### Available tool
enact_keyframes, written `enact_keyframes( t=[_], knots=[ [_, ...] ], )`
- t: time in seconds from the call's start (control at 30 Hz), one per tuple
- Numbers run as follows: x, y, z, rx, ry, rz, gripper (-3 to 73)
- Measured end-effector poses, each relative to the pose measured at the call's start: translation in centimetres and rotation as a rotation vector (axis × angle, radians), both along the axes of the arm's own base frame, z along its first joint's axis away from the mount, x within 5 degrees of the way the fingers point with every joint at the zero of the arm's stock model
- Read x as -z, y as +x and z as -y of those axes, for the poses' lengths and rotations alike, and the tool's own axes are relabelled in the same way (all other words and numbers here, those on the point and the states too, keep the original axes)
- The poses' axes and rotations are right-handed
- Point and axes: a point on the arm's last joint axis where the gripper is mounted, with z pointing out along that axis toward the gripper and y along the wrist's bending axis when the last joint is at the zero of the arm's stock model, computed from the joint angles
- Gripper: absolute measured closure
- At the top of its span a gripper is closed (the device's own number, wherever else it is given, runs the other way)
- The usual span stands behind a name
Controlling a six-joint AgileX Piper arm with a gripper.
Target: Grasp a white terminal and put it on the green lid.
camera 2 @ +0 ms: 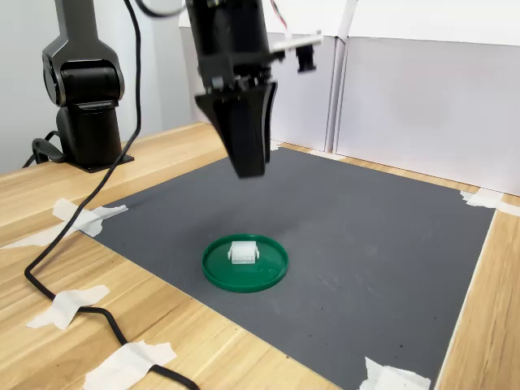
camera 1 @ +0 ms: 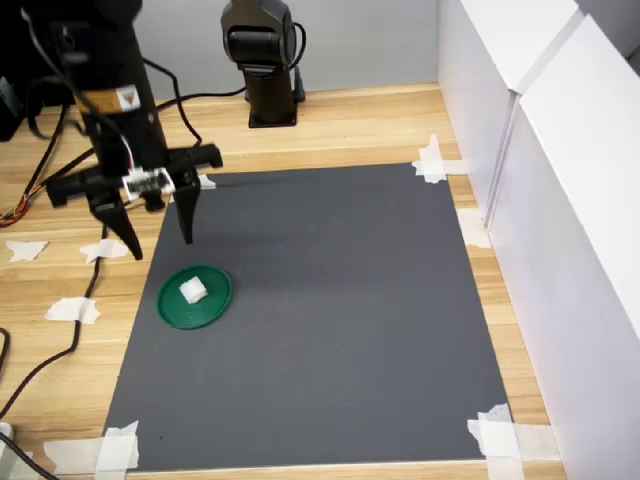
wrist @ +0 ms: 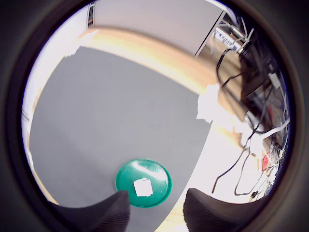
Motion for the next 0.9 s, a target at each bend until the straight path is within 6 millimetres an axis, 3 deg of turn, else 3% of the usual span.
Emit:
enact_keyframes(
  t=[0.13, 0.2, 0.3, 0.63, 0.9],
  knots=[
    [-3.5, -3.0, -1.1, 0.022, 0.066, 0.134, 48.4],
    [-4.3, -4.8, -1.6, 0.043, 0.099, 0.199, 60.6],
    [-4.4, -7.2, -2.1, 0.100, 0.148, 0.293, 68.6],
    [-0.1, -13.8, -3.2, 0.400, 0.420, 0.482, 71.1],
    [2.6, -16.7, -3.4, 0.427, 0.409, 0.509, 71.1]
  ],
)
